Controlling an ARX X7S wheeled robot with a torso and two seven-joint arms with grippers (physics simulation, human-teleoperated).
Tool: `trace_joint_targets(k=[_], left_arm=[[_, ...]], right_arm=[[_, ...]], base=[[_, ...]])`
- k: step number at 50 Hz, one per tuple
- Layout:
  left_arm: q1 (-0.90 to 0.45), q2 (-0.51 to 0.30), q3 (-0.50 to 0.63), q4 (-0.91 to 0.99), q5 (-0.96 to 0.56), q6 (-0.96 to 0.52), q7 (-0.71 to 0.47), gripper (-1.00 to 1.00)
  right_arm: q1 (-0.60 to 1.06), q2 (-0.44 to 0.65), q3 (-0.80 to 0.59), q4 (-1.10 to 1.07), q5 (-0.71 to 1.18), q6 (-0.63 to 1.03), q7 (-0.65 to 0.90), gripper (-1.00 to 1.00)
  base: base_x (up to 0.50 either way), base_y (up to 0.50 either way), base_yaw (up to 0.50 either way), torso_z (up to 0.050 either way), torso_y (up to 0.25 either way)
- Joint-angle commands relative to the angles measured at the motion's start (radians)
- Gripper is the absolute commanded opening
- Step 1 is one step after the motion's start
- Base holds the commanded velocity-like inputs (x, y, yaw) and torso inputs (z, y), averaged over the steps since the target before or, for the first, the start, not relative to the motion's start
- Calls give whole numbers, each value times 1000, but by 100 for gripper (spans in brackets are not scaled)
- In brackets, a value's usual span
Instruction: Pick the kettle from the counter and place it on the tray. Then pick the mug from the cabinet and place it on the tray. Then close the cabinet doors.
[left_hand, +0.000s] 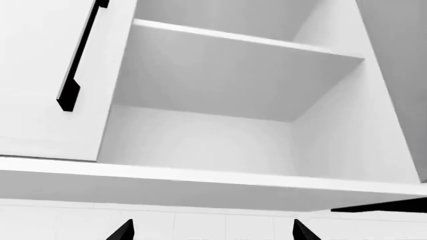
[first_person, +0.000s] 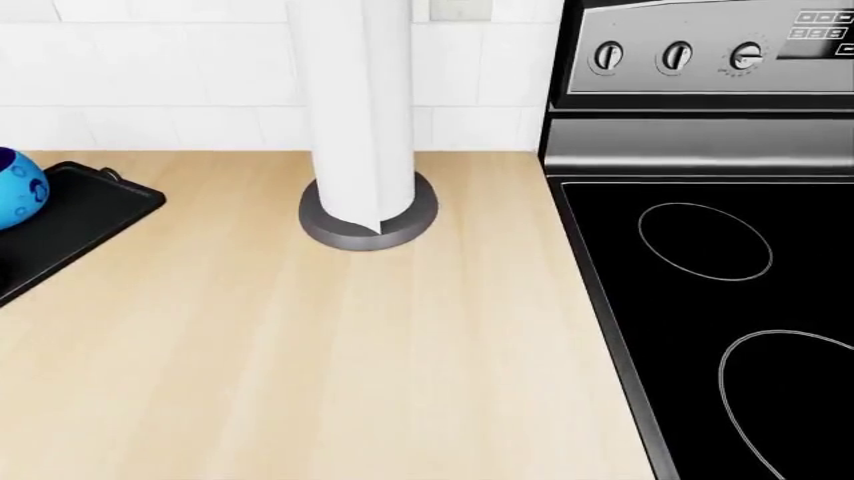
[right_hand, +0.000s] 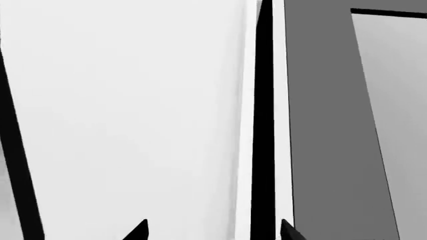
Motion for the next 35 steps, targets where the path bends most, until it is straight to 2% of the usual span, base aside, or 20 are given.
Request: trace_joint_targets(k=[1, 7, 14, 35], left_arm=[[52, 15, -37, 3, 25, -7, 34, 100], [83, 25, -61, 4, 42, -11, 56, 100], [106, 31, -79, 5, 52, -13, 71, 100], [151, 43, -112, 11, 71, -16, 101, 100]], right_arm=[[-87, -90, 14, 164, -96, -84, -156, 100], [-137, -132, 52, 241, -30, -108, -202, 100], [-172, -151, 27, 287, -21, -96, -253, 100], [-231, -203, -75, 359, -104, -117, -334, 100]], base=[[0, 3, 5, 0, 0], [9, 3, 6, 3, 0], [7, 3, 7, 3, 0], [7, 2, 5, 0, 0]])
